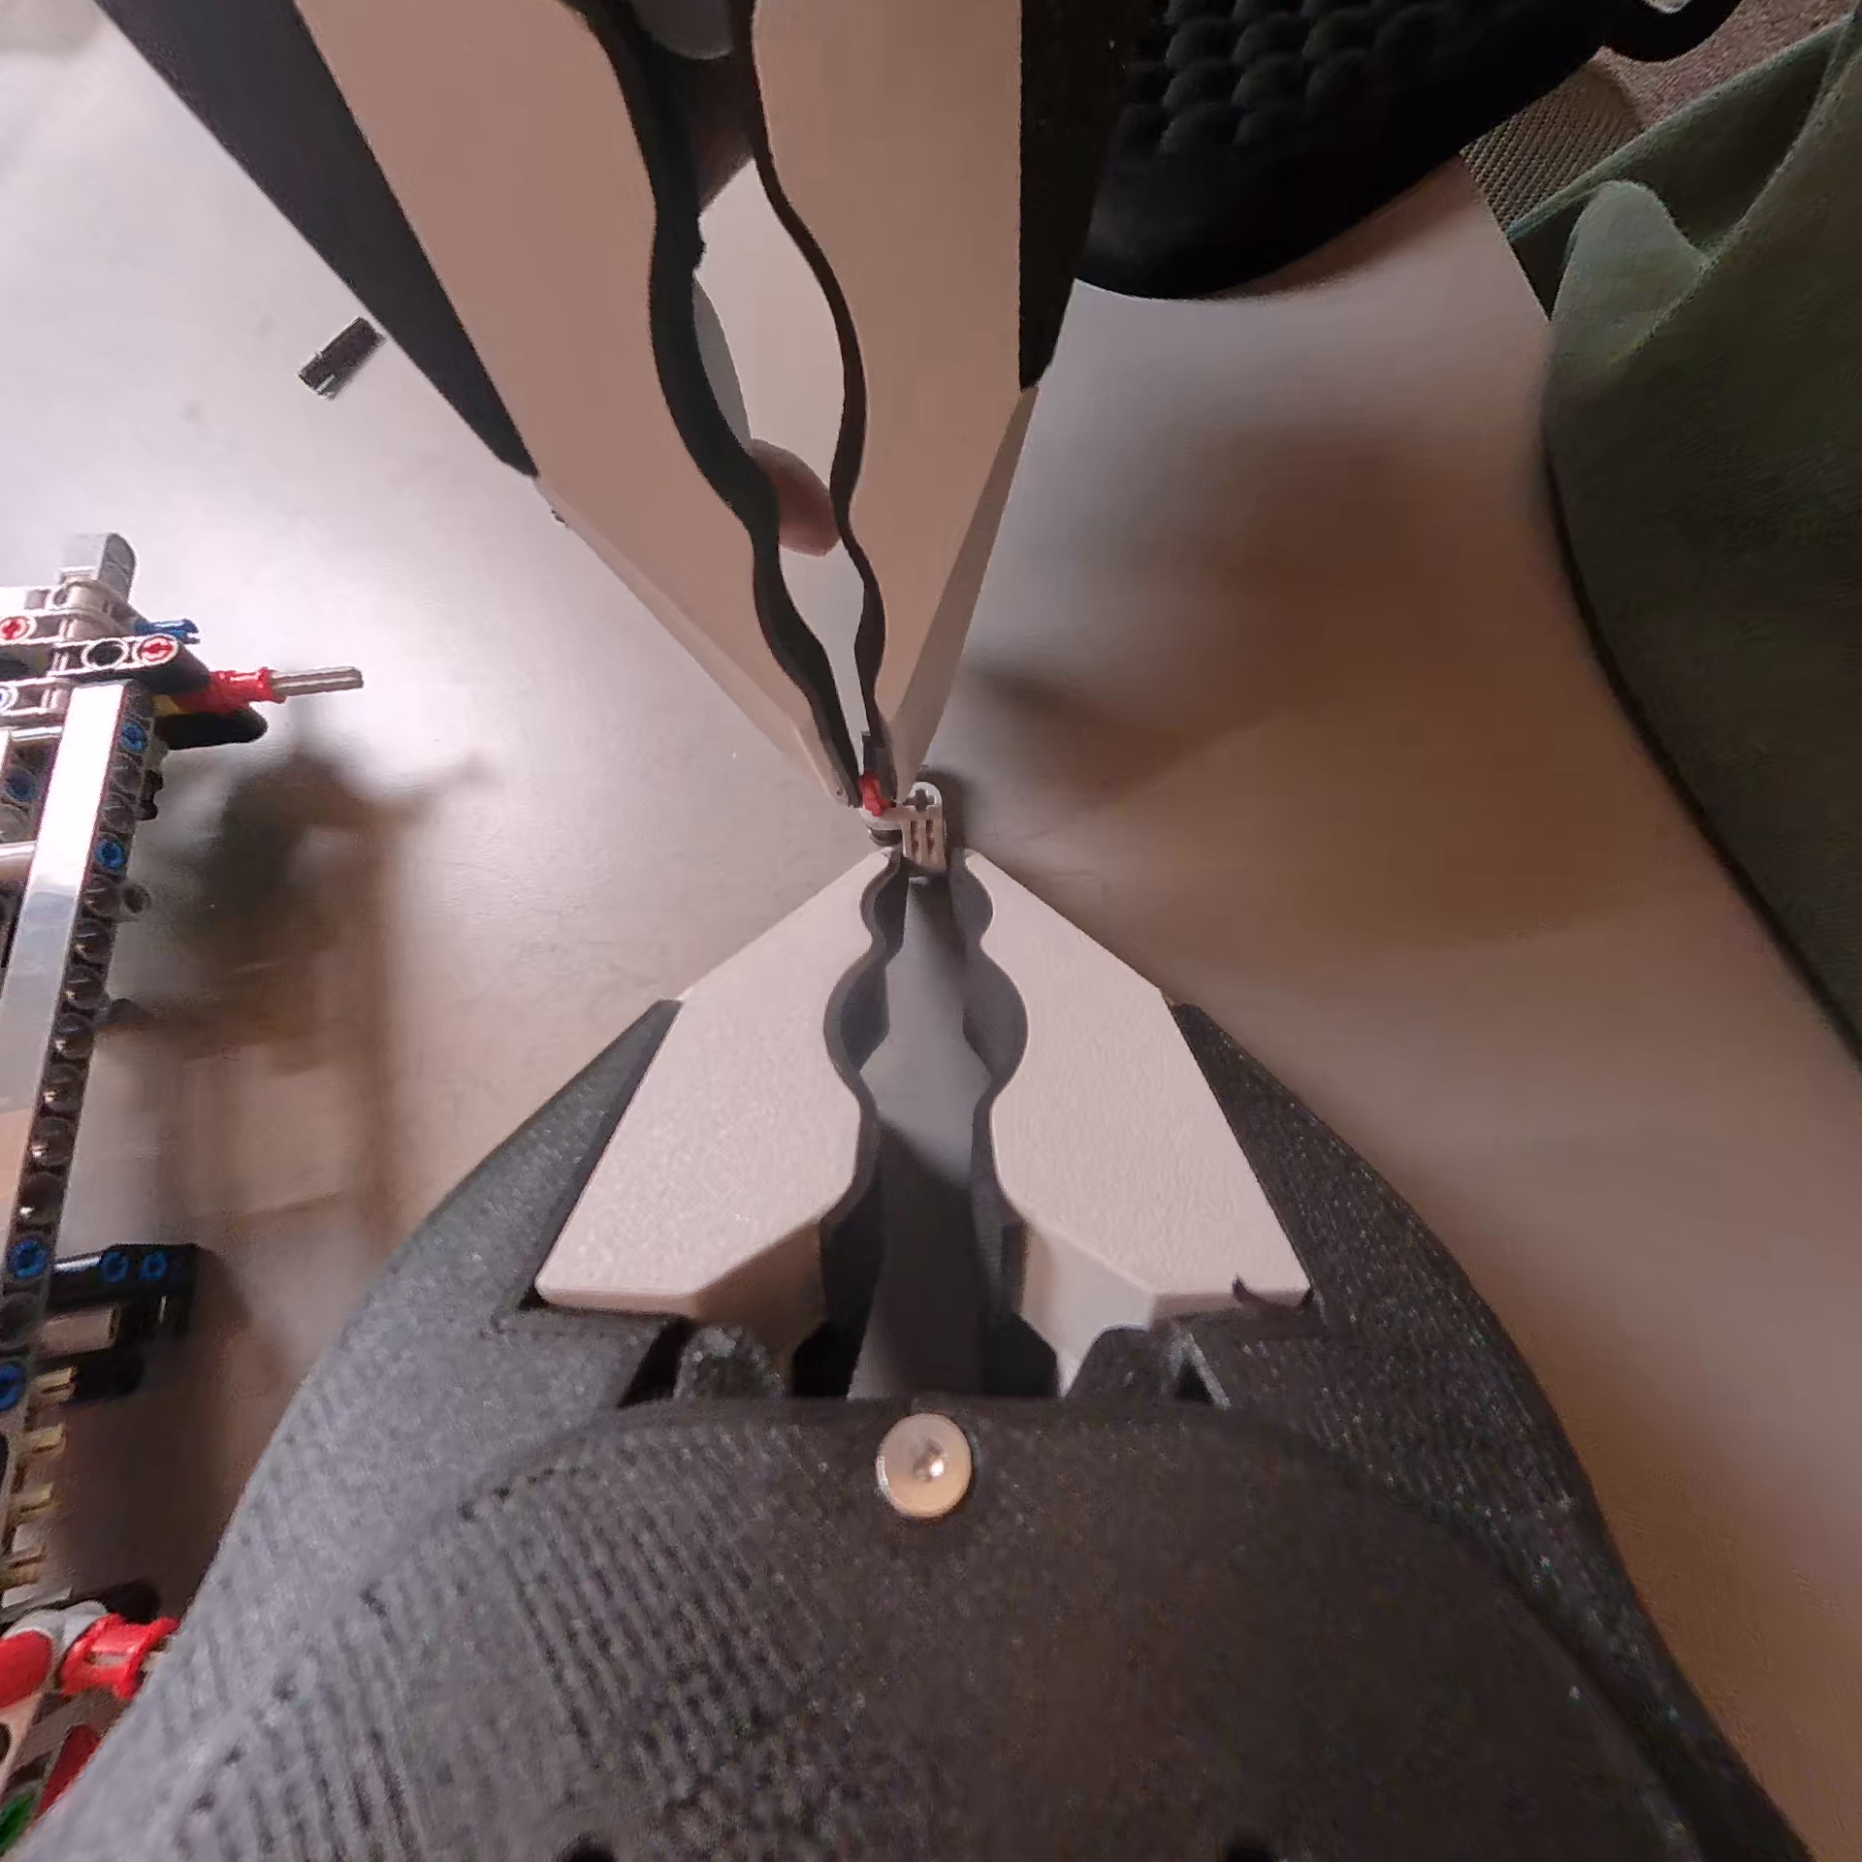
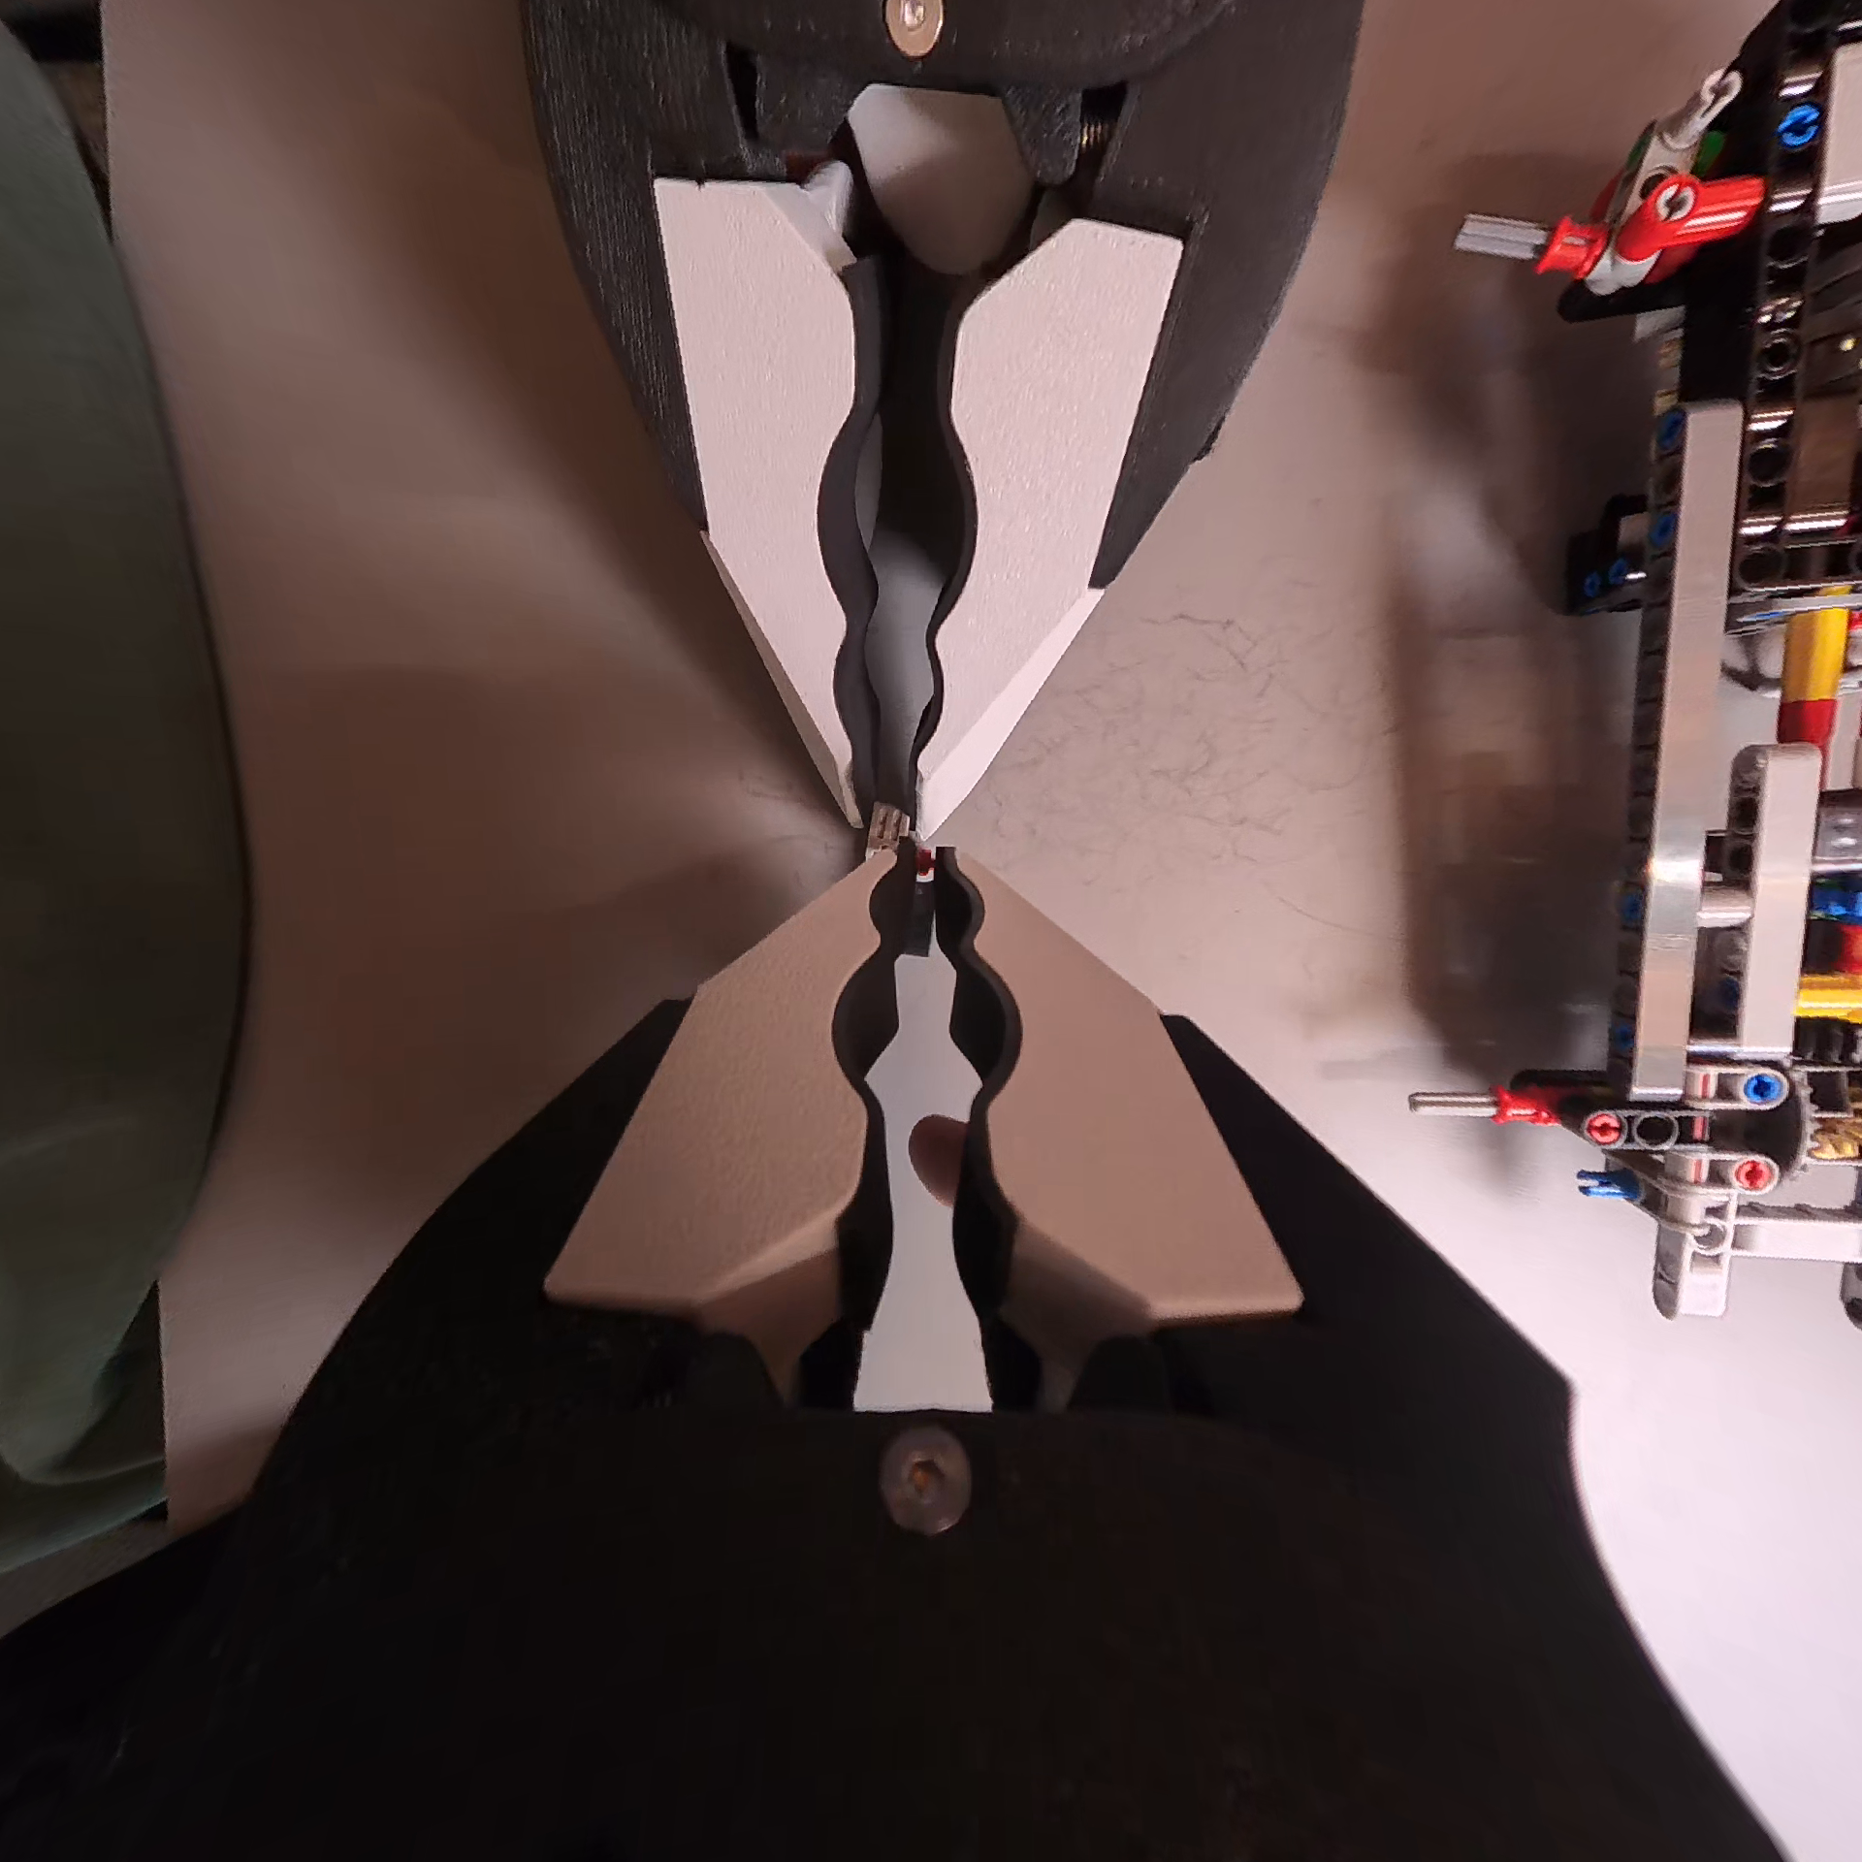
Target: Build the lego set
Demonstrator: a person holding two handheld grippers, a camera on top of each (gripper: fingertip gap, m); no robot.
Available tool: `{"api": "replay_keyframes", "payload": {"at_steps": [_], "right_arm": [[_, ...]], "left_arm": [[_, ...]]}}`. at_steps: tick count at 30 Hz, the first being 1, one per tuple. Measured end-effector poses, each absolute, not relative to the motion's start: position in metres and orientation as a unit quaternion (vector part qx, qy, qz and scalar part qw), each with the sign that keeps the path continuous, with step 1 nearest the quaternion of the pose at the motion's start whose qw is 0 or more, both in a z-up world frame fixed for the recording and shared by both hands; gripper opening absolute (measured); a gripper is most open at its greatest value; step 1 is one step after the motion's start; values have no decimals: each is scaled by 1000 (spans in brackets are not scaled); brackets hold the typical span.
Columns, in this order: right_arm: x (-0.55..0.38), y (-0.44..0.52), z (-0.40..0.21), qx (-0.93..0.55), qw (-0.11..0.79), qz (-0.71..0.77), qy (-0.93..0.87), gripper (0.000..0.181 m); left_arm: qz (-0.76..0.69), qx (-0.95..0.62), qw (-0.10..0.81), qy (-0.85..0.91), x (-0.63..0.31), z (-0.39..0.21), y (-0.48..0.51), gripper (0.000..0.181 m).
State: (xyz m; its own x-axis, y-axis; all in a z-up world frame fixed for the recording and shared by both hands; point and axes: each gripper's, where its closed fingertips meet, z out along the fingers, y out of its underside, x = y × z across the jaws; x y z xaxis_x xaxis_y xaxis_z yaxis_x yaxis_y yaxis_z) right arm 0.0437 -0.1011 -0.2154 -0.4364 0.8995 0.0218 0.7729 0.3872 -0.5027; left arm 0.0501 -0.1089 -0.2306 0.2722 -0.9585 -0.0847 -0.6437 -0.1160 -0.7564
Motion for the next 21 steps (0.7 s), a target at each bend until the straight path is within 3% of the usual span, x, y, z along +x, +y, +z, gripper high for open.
{"api": "replay_keyframes", "payload": {"at_steps": [1, 15, 16, 18, 21], "right_arm": [[44, -101, -216, -509, 145, 213, -821, 0], [43, -102, -219, -495, 121, 222, -831, 1], [43, -102, -219, -489, 128, 229, -832, 2], [46, -102, -216, -478, 144, 233, -835, 23], [46, -103, -204, -442, 201, 238, -841, 26]], "left_arm": [[-221, -714, 356, 561, 50, -231, -109, 6], [-223, -715, 356, 559, 50, -231, -109, 6], [-223, -715, 357, 558, 50, -230, -109, 6], [-222, -716, 358, 556, 50, -230, -109, 6], [-225, -717, 357, 555, 50, -230, -109, 6]]}}
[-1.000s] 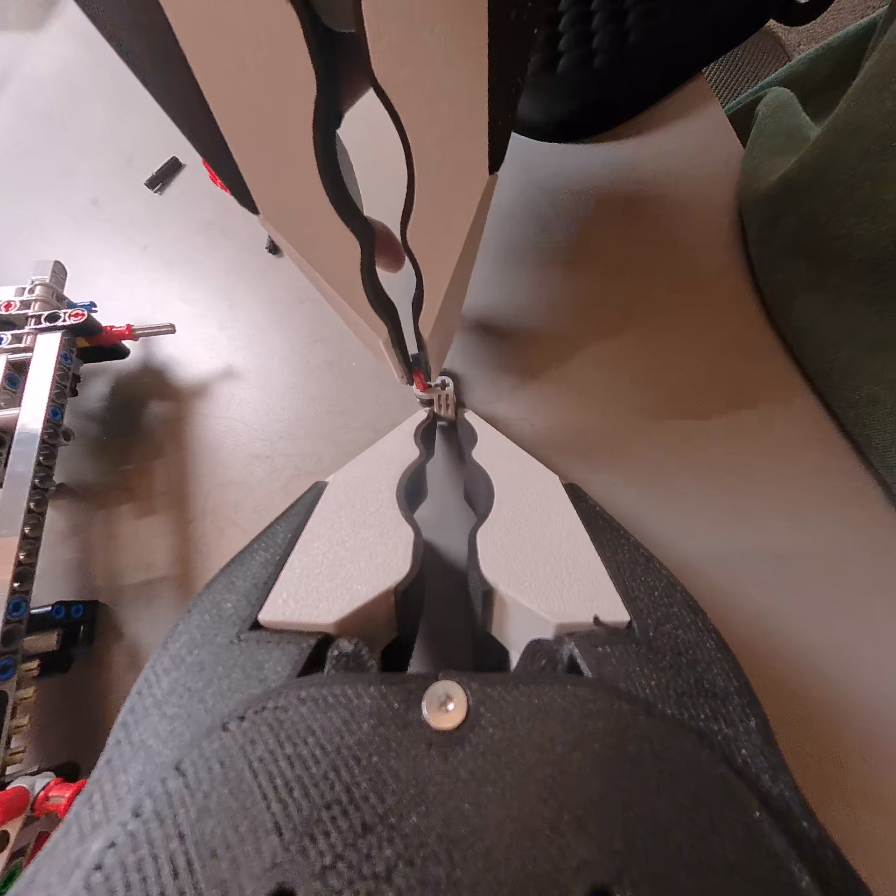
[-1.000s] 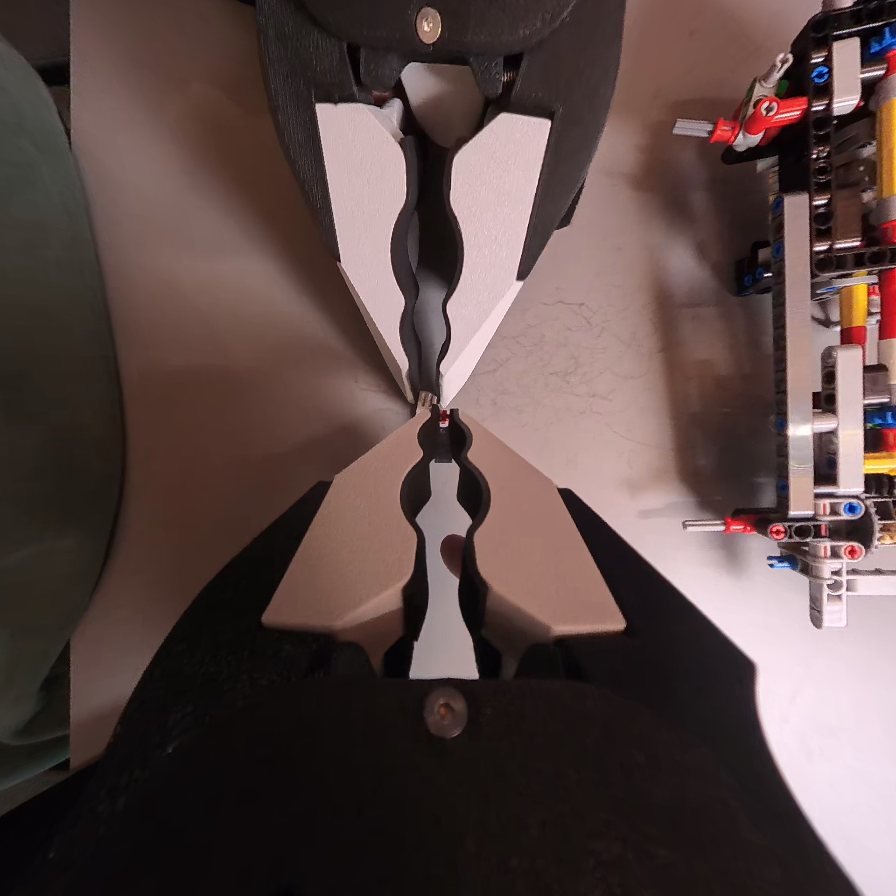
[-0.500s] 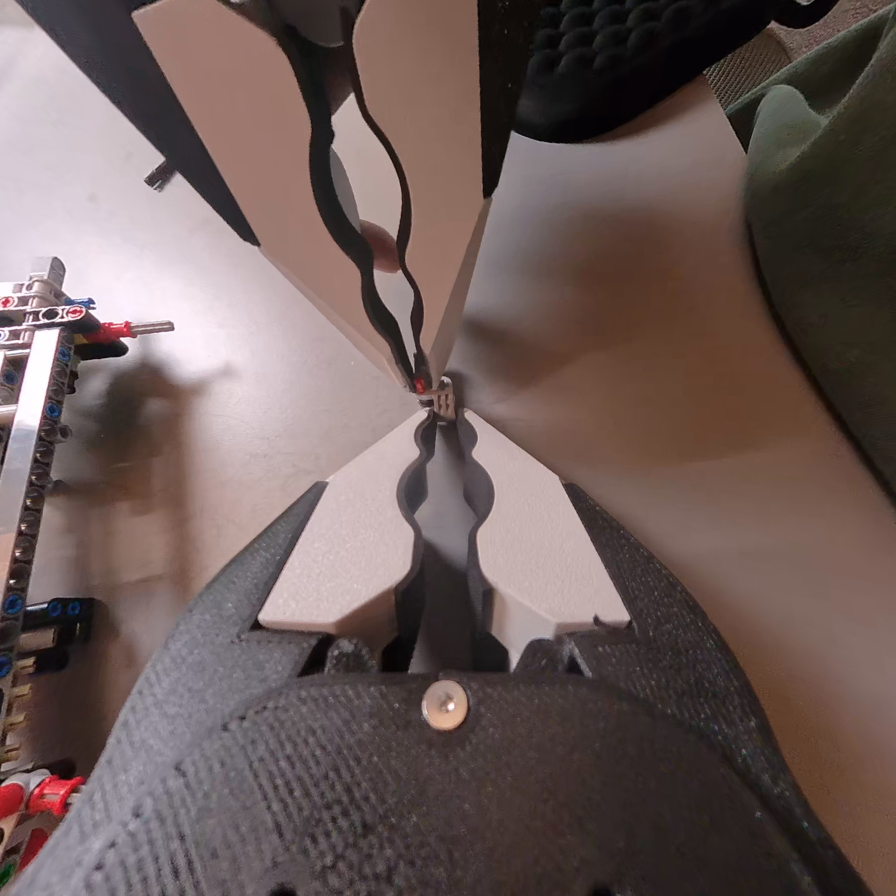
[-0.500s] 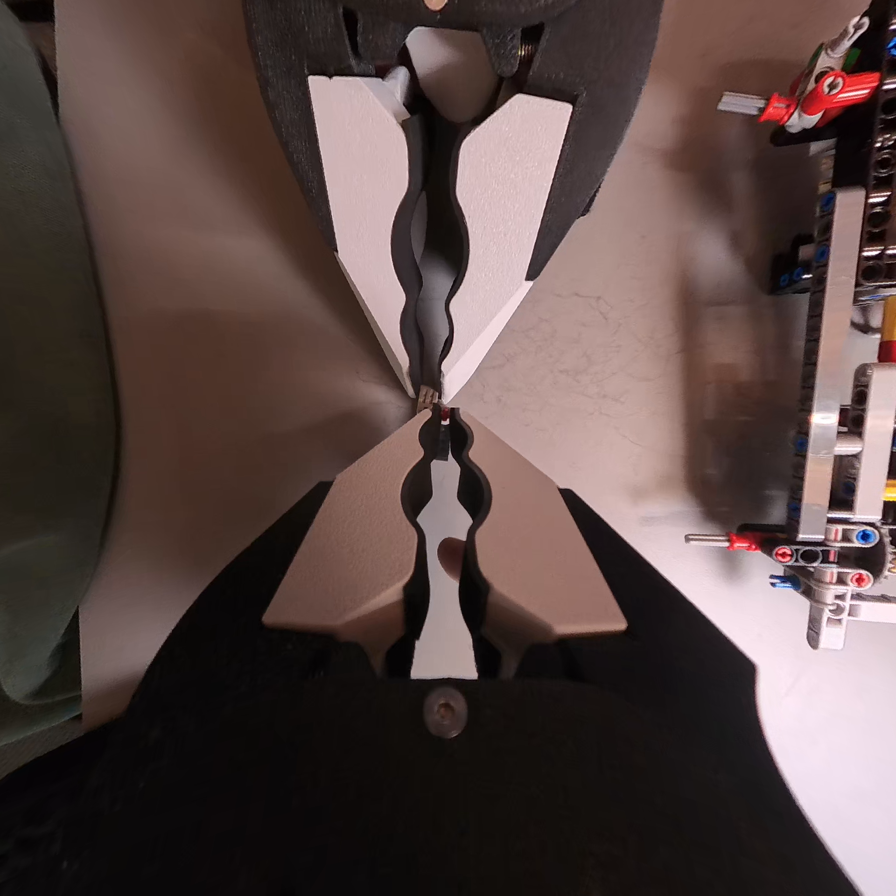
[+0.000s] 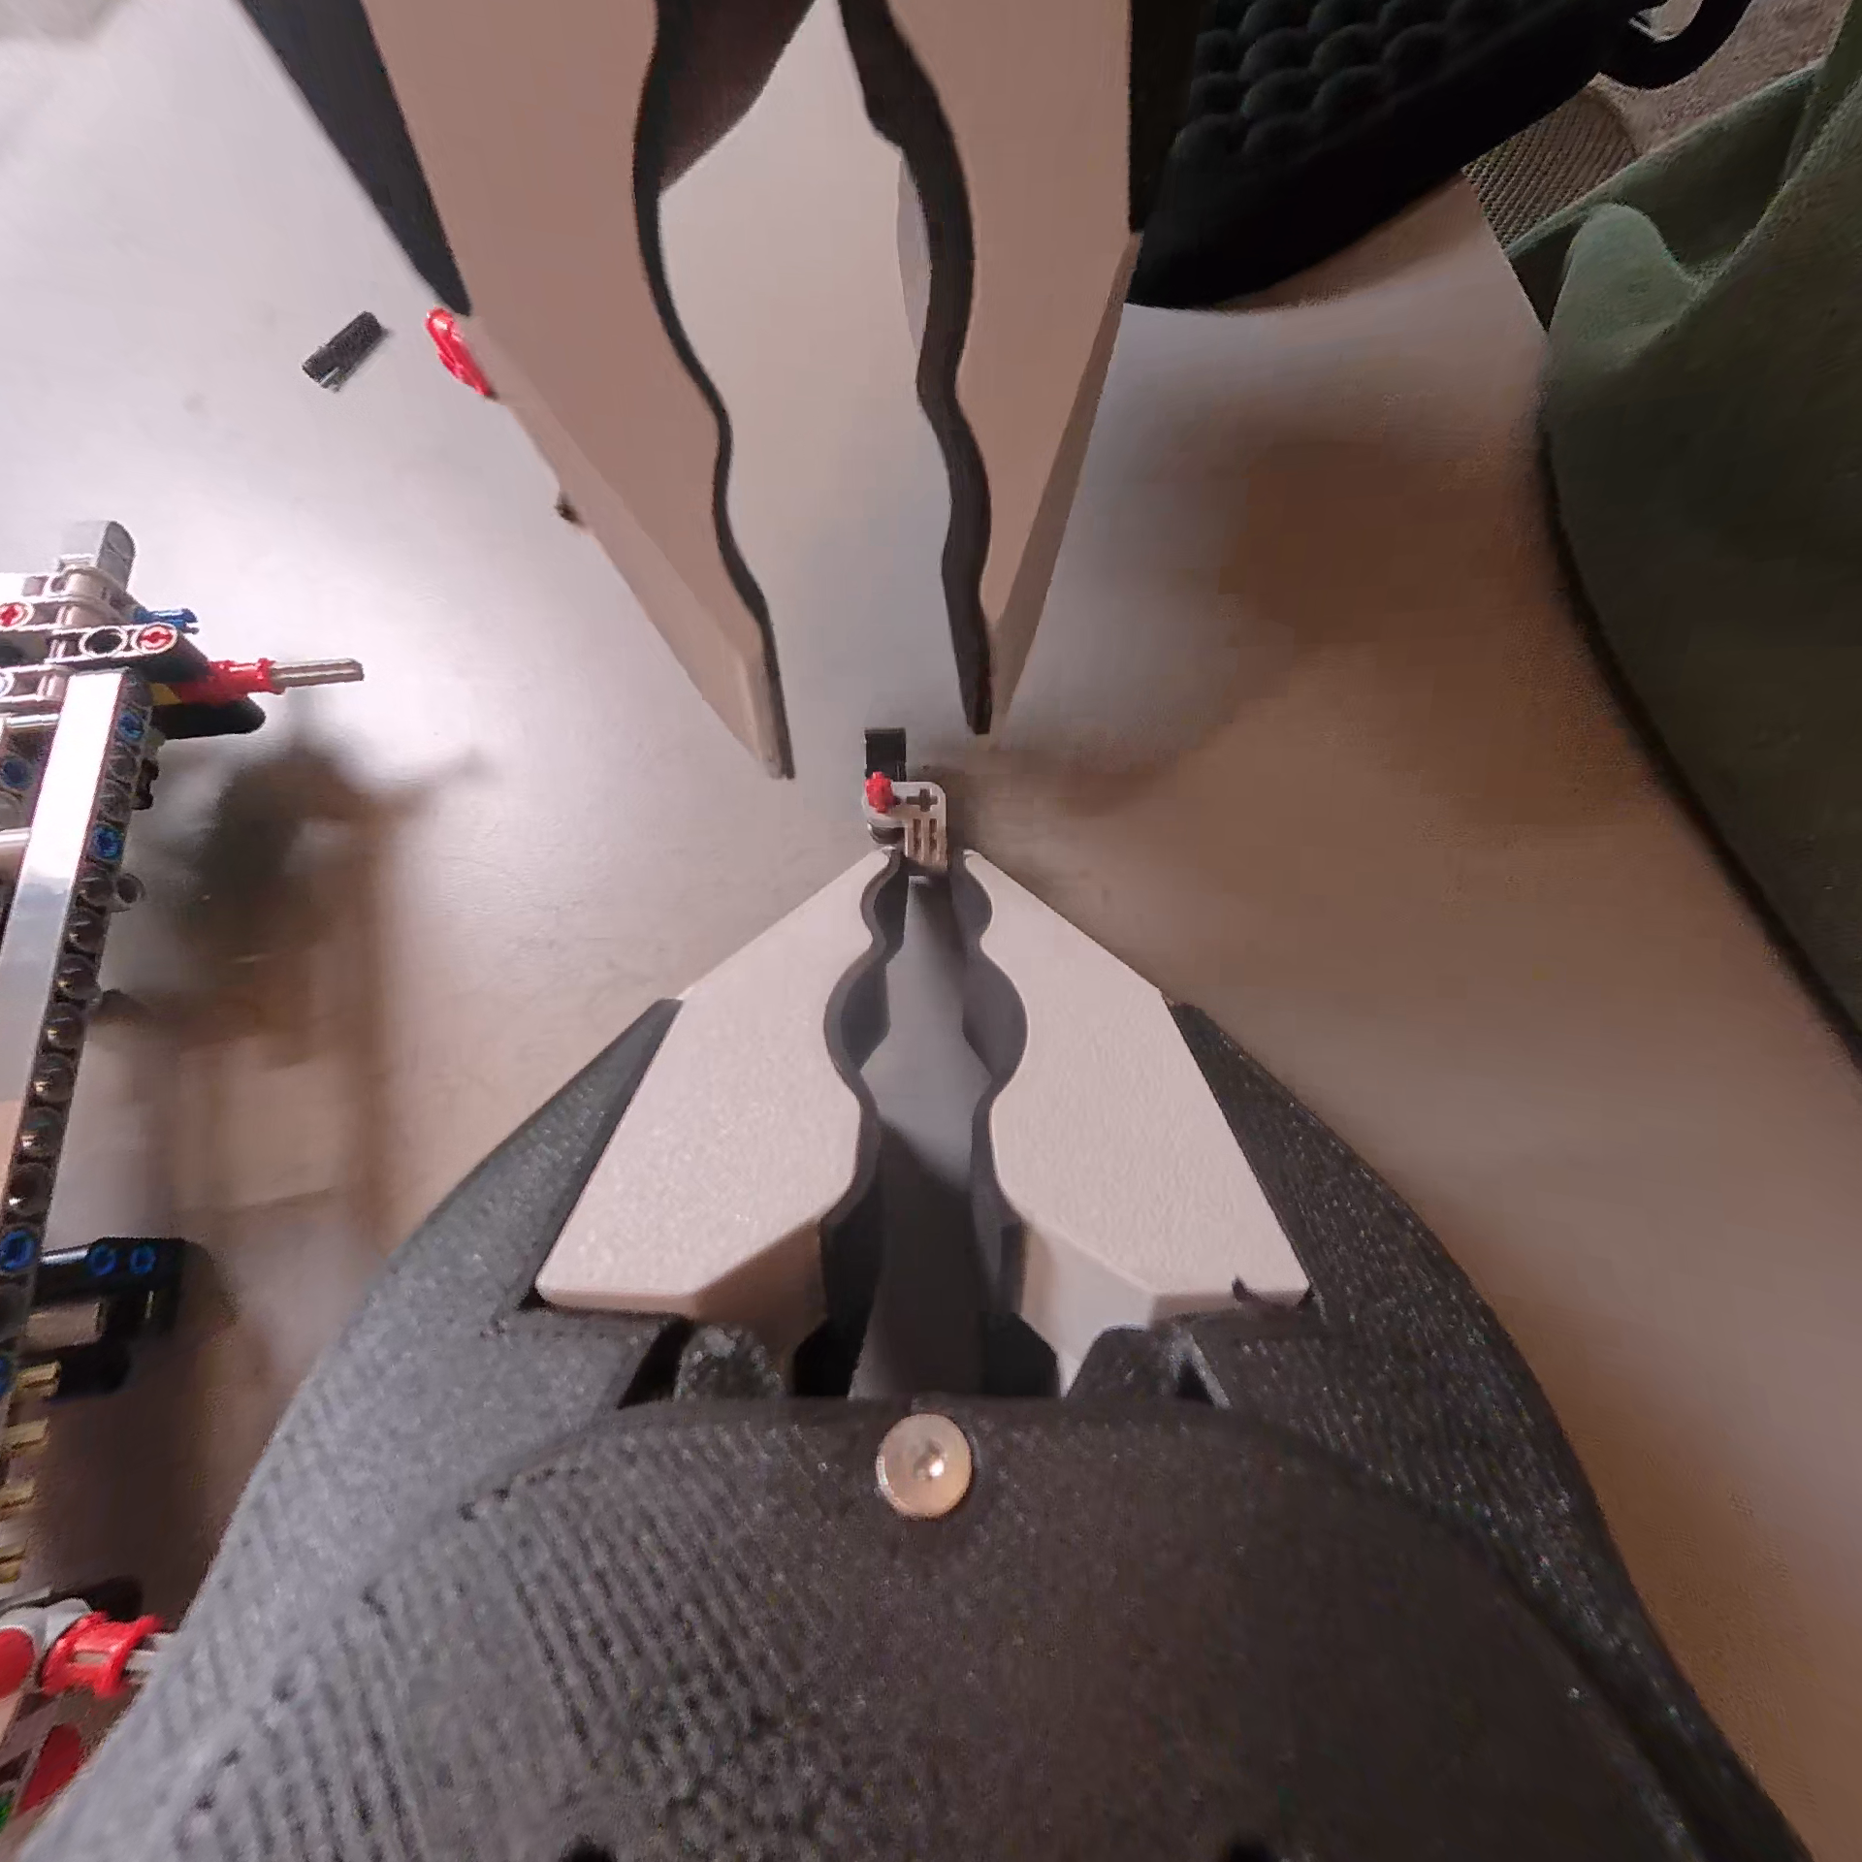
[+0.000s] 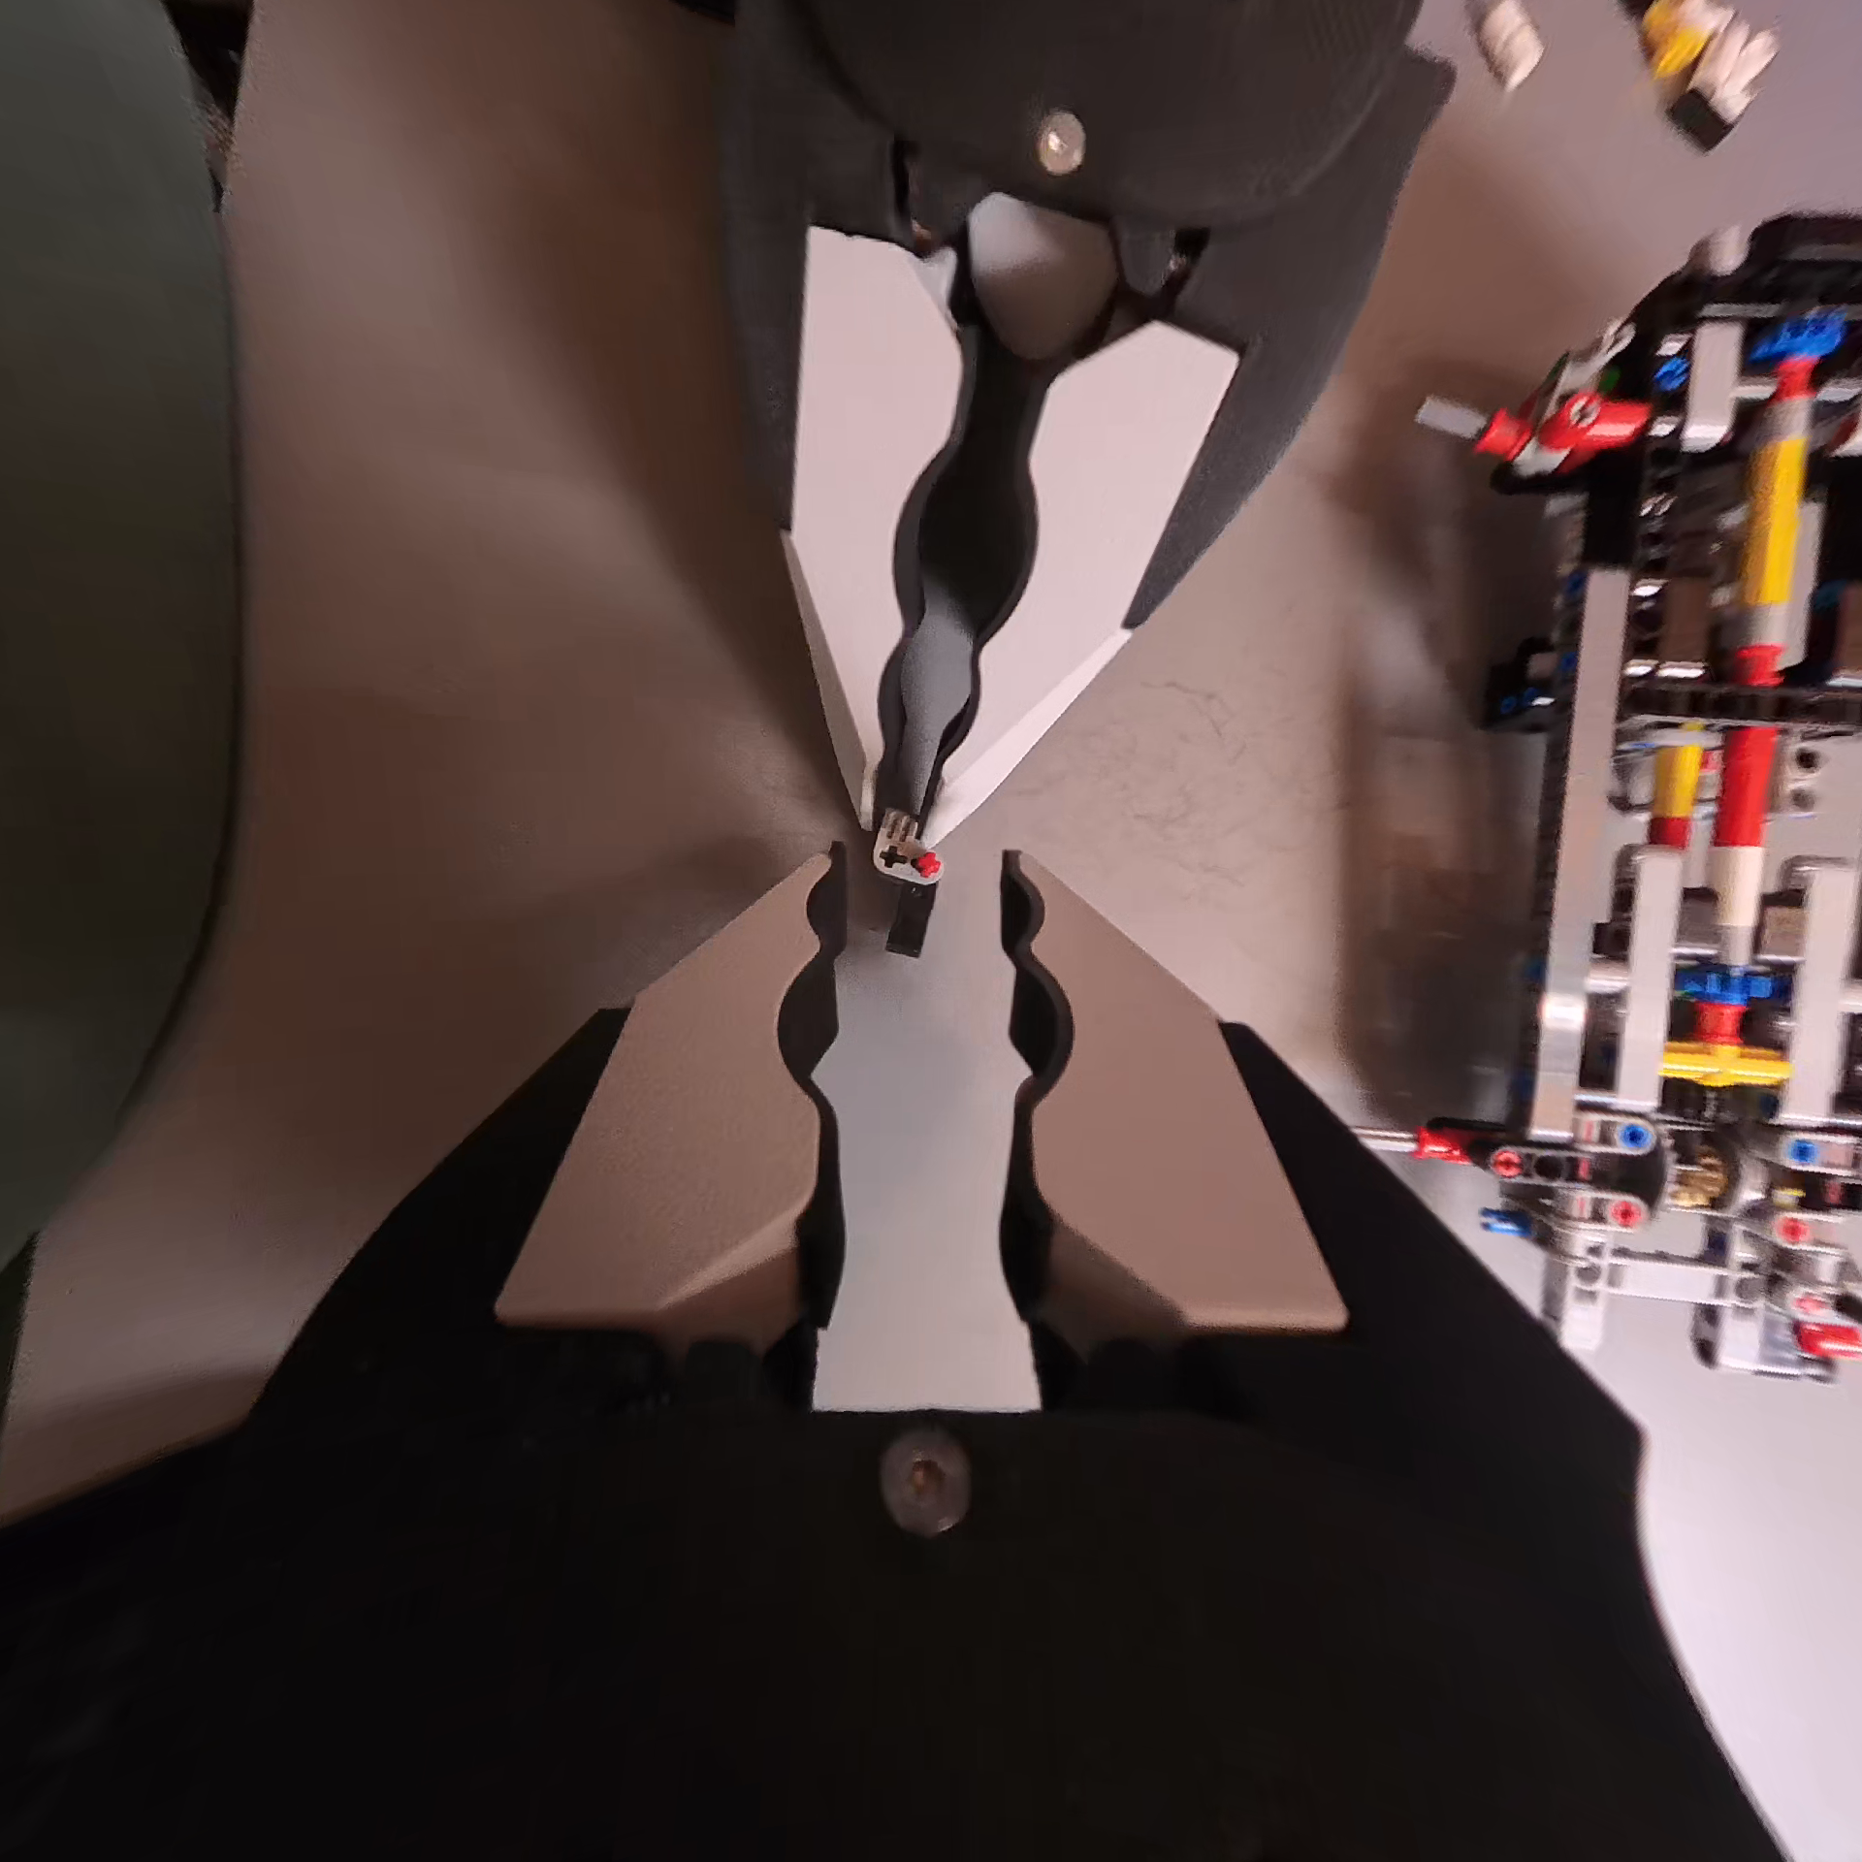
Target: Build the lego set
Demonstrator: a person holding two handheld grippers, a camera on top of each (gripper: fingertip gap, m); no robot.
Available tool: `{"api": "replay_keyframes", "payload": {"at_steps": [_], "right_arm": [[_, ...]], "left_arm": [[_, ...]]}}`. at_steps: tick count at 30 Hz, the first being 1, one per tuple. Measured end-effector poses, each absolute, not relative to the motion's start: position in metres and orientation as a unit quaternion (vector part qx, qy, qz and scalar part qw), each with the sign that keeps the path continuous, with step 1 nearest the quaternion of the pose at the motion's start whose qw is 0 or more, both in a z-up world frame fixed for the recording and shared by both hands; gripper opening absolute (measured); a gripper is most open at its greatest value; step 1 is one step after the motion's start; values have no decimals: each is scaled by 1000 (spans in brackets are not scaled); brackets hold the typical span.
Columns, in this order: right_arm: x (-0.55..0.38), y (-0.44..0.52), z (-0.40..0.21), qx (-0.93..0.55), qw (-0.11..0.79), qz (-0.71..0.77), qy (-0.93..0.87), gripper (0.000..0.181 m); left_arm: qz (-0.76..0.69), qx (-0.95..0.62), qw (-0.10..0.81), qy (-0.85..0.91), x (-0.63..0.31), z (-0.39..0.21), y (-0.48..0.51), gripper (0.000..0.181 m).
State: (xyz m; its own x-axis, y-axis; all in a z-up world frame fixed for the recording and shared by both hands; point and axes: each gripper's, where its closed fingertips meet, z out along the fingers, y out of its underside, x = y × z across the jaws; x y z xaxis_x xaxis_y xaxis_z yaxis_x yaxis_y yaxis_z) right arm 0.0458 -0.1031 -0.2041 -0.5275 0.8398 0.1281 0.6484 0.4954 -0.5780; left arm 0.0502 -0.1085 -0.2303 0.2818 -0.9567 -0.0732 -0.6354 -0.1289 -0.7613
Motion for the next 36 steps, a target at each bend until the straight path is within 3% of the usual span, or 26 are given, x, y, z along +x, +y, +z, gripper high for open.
{"api": "replay_keyframes", "payload": {"at_steps": [6, 18, 26, 36], "right_arm": [[50, -115, -206, -388, 273, 190, -859, 28], [52, -111, -219, -376, 310, 132, -864, 29], [41, -111, -192, -350, 406, 216, -816, 38], [39, -113, -174, -337, 448, 248, -790, 23]], "left_arm": [[-227, -719, 356, 552, 50, -230, -108, 6], [-233, -724, 354, 544, 50, -230, -109, 6], [-433, -728, 330, 417, 55, -188, -116, 6], [-575, -699, 270, 329, 57, -167, -122, 5]]}}
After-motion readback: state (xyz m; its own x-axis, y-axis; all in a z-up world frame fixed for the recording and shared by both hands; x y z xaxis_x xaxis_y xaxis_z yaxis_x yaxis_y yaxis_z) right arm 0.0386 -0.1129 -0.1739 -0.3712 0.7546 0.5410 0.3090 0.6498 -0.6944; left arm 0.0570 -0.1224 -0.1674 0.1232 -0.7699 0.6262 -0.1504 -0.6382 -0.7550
